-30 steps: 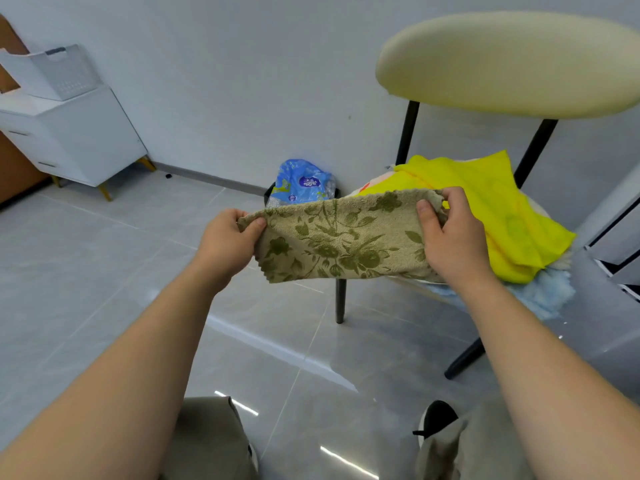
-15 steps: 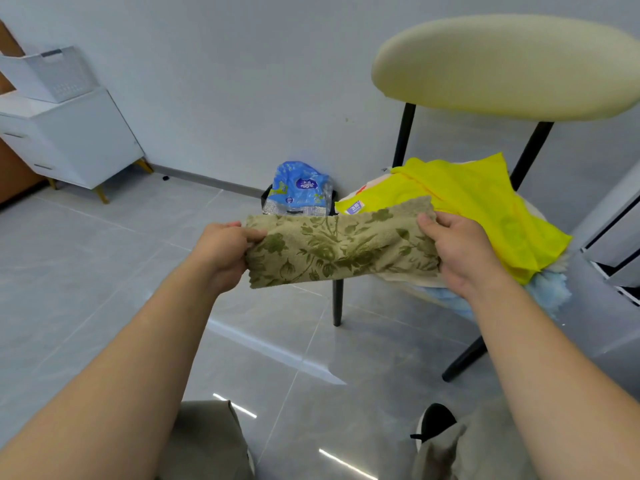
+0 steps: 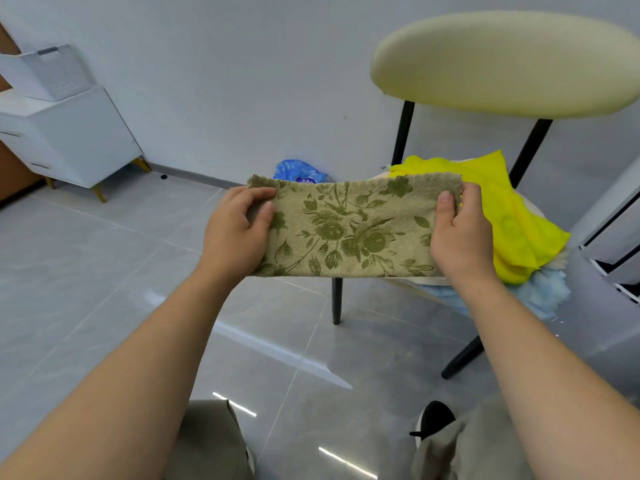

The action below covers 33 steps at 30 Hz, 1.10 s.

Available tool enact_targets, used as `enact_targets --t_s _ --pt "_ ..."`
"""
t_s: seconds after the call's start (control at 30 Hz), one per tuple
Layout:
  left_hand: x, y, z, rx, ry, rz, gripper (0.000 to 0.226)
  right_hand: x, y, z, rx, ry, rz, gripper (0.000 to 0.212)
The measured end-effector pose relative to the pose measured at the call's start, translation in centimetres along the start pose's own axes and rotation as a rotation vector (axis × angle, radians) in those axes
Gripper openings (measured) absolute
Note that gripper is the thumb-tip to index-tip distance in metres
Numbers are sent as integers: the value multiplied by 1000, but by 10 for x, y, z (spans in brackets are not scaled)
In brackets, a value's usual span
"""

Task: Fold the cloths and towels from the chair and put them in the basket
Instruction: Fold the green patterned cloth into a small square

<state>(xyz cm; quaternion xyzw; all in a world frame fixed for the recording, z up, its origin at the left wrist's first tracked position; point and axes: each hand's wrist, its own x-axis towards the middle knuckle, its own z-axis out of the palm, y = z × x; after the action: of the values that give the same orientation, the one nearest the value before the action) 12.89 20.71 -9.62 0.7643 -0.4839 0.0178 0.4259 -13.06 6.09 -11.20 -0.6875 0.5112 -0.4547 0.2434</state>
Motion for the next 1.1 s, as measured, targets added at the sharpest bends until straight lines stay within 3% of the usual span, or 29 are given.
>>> enact_targets --t_s 0.13,0.67,0.97,1.1 --pt "0 -4 -4 18 -81 26 37 3 2 -3 -10 -35 39 29" --pt "-10 -1 2 -86 -202 -181 36 -2 6 3 -23 -105 81 27" --pt "-28 27 24 59 -347 -30 50 -42 -19 23 50 -243 69 16" --pt "-38 36 33 92 -448 9 57 -57 -25 31 174 -352 42 26"
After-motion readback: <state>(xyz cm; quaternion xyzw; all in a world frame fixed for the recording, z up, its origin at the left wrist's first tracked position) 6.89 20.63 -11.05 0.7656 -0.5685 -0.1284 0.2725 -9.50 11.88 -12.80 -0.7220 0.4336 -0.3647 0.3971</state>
